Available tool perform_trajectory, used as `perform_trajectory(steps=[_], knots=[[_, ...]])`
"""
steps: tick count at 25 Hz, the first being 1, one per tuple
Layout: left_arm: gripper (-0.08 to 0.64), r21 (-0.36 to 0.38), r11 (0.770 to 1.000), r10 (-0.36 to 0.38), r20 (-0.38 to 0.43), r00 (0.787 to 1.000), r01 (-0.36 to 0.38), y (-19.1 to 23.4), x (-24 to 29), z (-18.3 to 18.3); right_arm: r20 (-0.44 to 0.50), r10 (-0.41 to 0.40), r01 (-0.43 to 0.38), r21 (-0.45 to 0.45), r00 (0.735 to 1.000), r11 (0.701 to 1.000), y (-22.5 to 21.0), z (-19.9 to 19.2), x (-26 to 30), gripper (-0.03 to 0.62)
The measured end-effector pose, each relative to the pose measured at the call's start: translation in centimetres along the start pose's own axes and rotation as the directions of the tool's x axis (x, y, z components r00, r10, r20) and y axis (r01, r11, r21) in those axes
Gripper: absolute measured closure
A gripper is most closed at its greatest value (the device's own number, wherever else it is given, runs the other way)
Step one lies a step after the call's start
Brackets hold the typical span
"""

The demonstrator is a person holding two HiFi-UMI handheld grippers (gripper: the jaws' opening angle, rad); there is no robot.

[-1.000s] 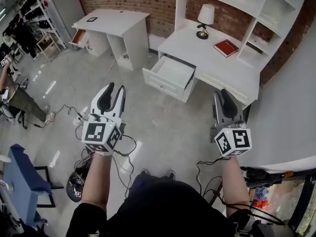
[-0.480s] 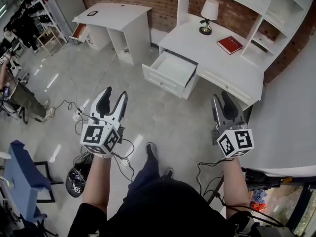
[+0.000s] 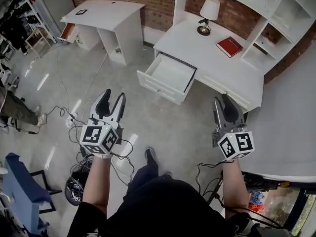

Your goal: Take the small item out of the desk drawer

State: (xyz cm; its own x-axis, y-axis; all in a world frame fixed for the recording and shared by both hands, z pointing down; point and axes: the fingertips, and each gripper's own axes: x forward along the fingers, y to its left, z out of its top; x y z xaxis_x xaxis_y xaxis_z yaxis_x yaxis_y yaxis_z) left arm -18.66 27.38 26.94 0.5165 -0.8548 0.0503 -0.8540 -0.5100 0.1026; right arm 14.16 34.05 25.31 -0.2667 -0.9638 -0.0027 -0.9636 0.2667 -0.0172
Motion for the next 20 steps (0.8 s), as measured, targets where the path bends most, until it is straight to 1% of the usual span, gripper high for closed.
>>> perform_trajectory(steps=[4,6,9,13,18,20], knots=[[0.348,-0.007,1.000,-0.031,-0.037,0.999,0.031,4.4,4.1,-0.4,-0.035,-0.014,0.015,0.025,0.999,1.000,0.6,-0.6,4.9,0.459],[0.348,-0.006,0.999,-0.040,-0.035,0.999,0.040,6.2,5.7,0.0,-0.042,-0.020,0.022,0.041,0.999,0.999,0.8,-0.6,7.0,0.459],[0.348,-0.009,0.998,-0.060,-0.020,0.998,0.060,8.3,7.8,0.7,-0.038,-0.043,0.044,0.031,0.998,0.999,0.8,-0.1,9.6,0.462],[0.348,-0.025,0.996,-0.085,-0.026,0.996,0.085,10.3,9.8,0.4,-0.027,-0.067,0.068,0.022,0.997,0.997,0.3,0.6,12.4,0.474],[0.348,-0.039,0.997,-0.071,-0.058,0.996,0.068,12.7,11.3,-0.6,-0.067,-0.079,0.081,0.028,0.995,0.996,0.0,-0.1,15.8,0.472],[0.348,-0.046,0.997,-0.061,-0.076,0.995,0.058,13.4,11.8,-1.4,-0.086,-0.065,0.068,0.041,0.994,0.997,0.3,-1.0,17.2,0.472]])
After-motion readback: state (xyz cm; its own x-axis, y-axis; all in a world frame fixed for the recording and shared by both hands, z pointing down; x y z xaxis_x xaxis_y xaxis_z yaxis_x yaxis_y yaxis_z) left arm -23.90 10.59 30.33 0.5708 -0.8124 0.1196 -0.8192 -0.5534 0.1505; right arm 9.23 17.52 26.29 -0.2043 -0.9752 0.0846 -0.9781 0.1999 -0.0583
